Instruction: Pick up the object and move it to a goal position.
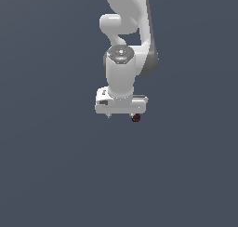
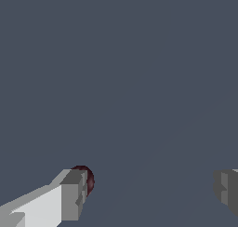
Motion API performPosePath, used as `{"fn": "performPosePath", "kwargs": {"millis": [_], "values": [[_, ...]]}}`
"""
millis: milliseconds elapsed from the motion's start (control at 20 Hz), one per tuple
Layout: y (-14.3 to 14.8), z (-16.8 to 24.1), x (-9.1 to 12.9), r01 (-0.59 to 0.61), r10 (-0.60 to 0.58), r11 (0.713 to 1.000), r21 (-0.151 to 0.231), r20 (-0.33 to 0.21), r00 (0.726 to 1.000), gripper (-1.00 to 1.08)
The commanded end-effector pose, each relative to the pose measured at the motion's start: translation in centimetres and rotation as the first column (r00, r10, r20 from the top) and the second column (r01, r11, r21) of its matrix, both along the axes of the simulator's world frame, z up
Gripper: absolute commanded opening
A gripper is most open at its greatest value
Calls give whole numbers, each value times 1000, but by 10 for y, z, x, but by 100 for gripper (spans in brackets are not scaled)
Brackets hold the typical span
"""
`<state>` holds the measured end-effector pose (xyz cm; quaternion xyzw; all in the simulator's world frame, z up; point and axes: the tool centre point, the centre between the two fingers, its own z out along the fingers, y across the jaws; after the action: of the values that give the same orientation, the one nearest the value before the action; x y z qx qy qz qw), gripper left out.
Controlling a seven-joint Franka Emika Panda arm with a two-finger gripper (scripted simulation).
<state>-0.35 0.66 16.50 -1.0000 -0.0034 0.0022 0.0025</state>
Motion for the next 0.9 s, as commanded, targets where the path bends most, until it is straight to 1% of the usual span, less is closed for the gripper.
{"fn": "performPosePath", "kwargs": {"millis": [0,500,850], "values": [[0,0,0,0,0,1000,0,0,1000,100],[-14,-8,-5,35,-34,999,22,-33,999,100],[-4,-16,-10,13,-12,1000,17,-29,1000,100]]}}
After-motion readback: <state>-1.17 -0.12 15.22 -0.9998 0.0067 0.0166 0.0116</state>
